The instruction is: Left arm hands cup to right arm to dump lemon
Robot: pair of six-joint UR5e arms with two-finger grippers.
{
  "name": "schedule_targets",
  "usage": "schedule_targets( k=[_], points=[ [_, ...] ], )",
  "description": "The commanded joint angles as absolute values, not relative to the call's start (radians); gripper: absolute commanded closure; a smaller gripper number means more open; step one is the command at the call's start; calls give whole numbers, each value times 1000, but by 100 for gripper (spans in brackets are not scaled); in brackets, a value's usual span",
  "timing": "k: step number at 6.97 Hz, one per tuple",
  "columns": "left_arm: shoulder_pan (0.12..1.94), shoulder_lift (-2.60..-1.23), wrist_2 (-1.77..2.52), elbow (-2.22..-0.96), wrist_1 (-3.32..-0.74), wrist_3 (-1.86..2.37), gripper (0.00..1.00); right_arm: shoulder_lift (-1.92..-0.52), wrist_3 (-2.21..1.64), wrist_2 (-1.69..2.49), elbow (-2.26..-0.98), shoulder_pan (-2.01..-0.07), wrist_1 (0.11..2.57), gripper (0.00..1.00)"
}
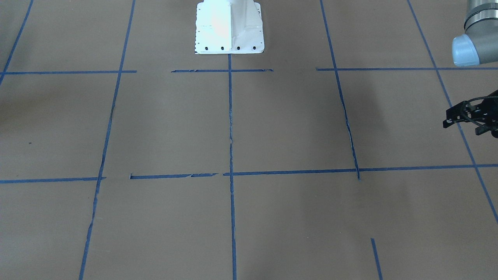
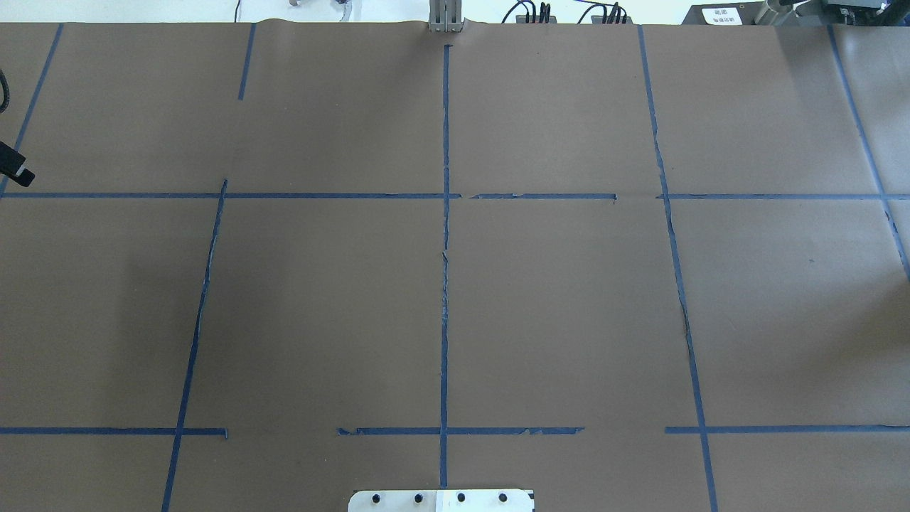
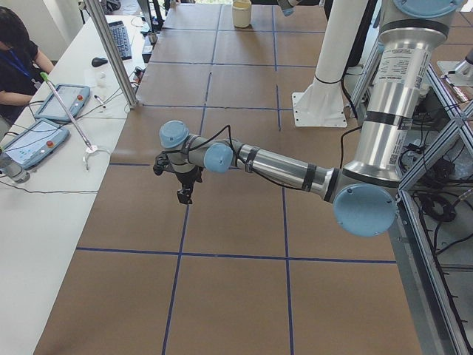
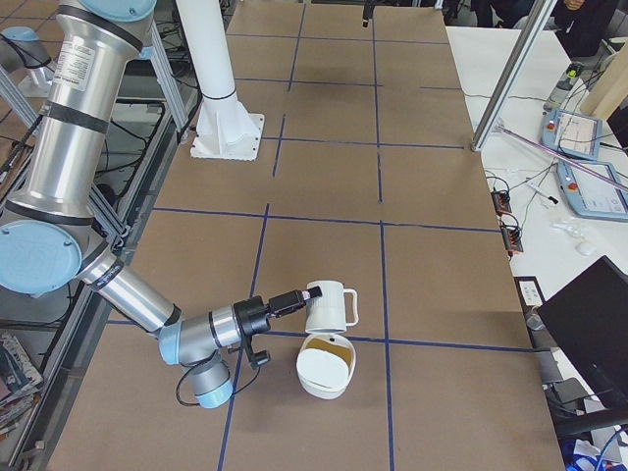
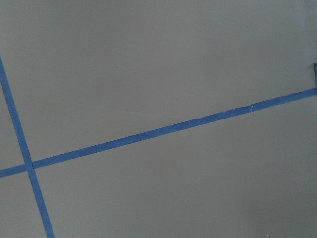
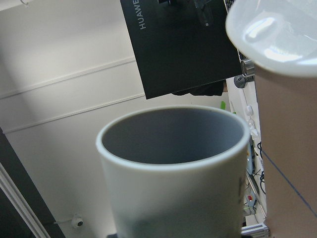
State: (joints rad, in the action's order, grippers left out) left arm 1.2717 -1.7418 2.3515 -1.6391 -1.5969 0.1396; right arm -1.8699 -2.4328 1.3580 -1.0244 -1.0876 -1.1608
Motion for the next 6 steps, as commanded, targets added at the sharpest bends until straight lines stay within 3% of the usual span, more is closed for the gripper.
schedule_targets(
  k=[1,6],
  points=[
    [1272,-1741,2352,-1638,-1597,140,0,-1870,-2169,1444,-1031,-1089,-1123,99],
    [1272,-1741,2352,-1638,-1597,140,0,-1881,-1474,1643,-1049,-1095,-976,99]
  ],
)
